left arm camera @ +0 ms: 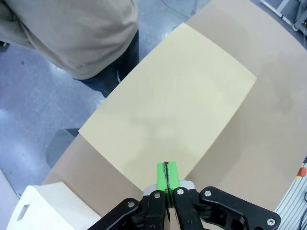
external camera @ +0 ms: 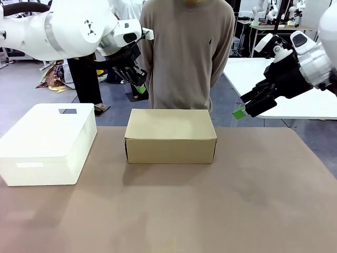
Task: Pack the shoes into the box.
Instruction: Press down on the lid of the Shoes Box.
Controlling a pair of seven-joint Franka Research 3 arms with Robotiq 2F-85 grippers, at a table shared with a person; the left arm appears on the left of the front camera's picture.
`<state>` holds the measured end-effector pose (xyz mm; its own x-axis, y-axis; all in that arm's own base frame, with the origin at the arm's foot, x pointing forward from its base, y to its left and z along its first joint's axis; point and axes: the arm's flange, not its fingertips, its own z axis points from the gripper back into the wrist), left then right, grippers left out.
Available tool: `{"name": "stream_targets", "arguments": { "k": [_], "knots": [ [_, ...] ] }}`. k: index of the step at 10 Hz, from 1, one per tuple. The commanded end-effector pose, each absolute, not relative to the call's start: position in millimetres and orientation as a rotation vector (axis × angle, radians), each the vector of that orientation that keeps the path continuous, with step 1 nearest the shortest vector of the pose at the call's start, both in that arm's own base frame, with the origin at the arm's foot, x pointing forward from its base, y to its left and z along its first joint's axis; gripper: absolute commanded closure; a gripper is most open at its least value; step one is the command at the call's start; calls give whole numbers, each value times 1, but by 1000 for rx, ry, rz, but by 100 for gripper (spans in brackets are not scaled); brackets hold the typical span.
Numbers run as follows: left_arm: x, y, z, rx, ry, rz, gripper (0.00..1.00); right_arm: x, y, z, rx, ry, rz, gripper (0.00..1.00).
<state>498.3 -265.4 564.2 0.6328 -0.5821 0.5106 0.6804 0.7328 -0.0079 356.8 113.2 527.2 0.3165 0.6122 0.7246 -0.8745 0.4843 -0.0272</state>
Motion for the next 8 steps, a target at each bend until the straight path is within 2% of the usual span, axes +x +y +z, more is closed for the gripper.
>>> {"name": "stream_targets", "arguments": {
  "k": [1, 5, 8],
  "knots": [
    [499, -260, 562, -204, -502, -721, 100, 357, 114, 527, 404, -739, 1007, 0],
    [499, -260, 562, -204, -502, -721, 100, 357, 112, 527, 411, -744, 1024, 0],
    [514, -278, 559, -201, -456, -634, 100, 353, 119, 540, 358, -792, 918, 0]
  ]
}}
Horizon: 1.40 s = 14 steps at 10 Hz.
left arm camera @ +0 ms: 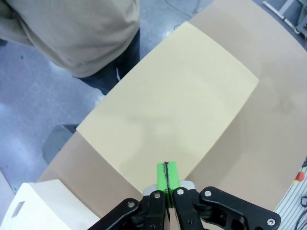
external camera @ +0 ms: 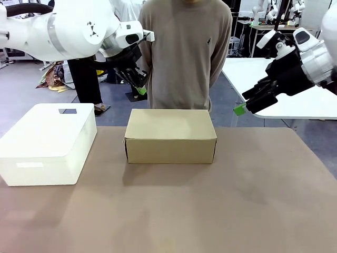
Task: Pack the shoes into the box.
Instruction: Press down on the lid of the Shoes Box.
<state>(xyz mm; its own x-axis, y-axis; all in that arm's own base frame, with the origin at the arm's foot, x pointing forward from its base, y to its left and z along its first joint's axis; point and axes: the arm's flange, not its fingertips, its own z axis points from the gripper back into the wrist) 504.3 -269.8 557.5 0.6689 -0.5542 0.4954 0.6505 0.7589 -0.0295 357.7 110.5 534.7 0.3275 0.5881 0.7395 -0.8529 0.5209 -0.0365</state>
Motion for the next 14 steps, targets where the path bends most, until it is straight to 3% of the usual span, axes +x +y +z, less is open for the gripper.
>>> {"name": "stream_targets", "arguments": {
  "k": [1, 6, 14],
  "knots": [
    [522, -284, 558, -207, -442, -607, 100, 352, 120, 545, 346, -801, 897, 0],
    [561, -320, 558, -211, -387, -524, 100, 355, 115, 550, 365, -828, 890, 0],
    [617, -357, 481, -190, -392, -420, 100, 355, 115, 550, 365, -828, 890, 0]
  ]
}}
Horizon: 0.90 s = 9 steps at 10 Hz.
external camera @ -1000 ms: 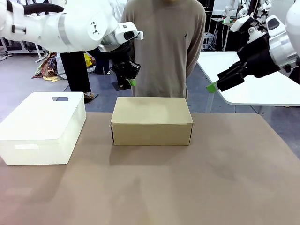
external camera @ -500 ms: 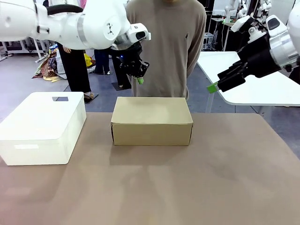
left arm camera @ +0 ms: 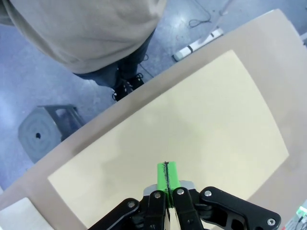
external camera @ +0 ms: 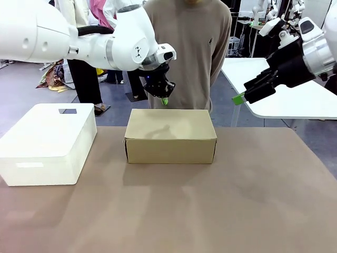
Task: Pack the shoes into the box.
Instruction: Press down on the lid of the Shoes Box.
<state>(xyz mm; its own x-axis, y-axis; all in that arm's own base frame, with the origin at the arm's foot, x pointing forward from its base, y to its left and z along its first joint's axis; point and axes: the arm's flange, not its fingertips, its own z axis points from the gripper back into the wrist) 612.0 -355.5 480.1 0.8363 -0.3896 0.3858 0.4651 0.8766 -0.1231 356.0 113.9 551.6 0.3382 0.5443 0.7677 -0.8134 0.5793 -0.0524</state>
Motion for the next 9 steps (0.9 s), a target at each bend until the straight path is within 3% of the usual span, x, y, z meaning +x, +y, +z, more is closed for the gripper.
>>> {"name": "stream_targets", "arguments": {
  "k": [1, 9],
  "knots": [
    [619, -357, 475, -194, -405, -404, 100, 355, 115, 550, 365, -828, 890, 0],
    [638, -360, 419, -184, -381, -376, 100, 355, 115, 550, 365, -828, 890, 0]
  ]
}}
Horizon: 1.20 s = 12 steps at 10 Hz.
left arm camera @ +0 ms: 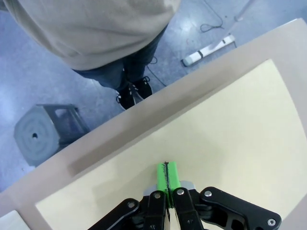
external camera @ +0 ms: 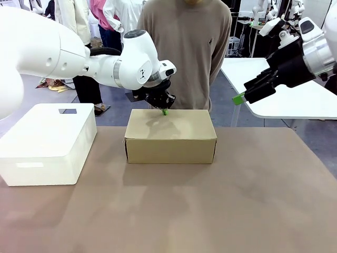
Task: Pack the shoes into the box.
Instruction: Press down on the lid of the Shoes Box.
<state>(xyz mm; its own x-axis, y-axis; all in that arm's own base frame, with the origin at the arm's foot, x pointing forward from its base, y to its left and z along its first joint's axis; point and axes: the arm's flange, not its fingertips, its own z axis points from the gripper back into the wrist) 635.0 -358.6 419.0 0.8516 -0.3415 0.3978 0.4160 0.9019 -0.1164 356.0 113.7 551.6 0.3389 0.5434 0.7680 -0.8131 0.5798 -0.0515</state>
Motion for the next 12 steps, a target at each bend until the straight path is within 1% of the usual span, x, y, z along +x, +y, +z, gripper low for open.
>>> {"name": "stream_targets", "arguments": {
  "k": [1, 3, 4, 6, 7, 9, 10, 11, 12],
  "knots": [
    [638, -359, 415, -181, -371, -375, 100, 355, 115, 550, 365, -828, 890, 0],
    [638, -358, 418, -179, -370, -373, 100, 355, 115, 550, 365, -828, 890, 0],
    [635, -355, 430, -190, -382, -365, 100, 355, 115, 550, 365, -828, 890, 0],
    [625, -352, 455, -149, -432, -364, 100, 355, 115, 550, 365, -828, 890, 0],
    [621, -352, 464, -145, -428, -362, 100, 355, 115, 550, 365, -828, 890, 0],
    [615, -346, 475, -146, -399, -352, 100, 355, 115, 550, 365, -828, 890, 0],
    [616, -337, 480, -141, -340, -419, 100, 355, 115, 550, 365, -828, 890, 0],
    [624, -353, 477, -180, -418, -381, 100, 355, 115, 550, 365, -828, 890, 0],
    [624, -353, 477, -180, -418, -381, 100, 355, 115, 550, 365, -828, 890, 0]
  ]
}}
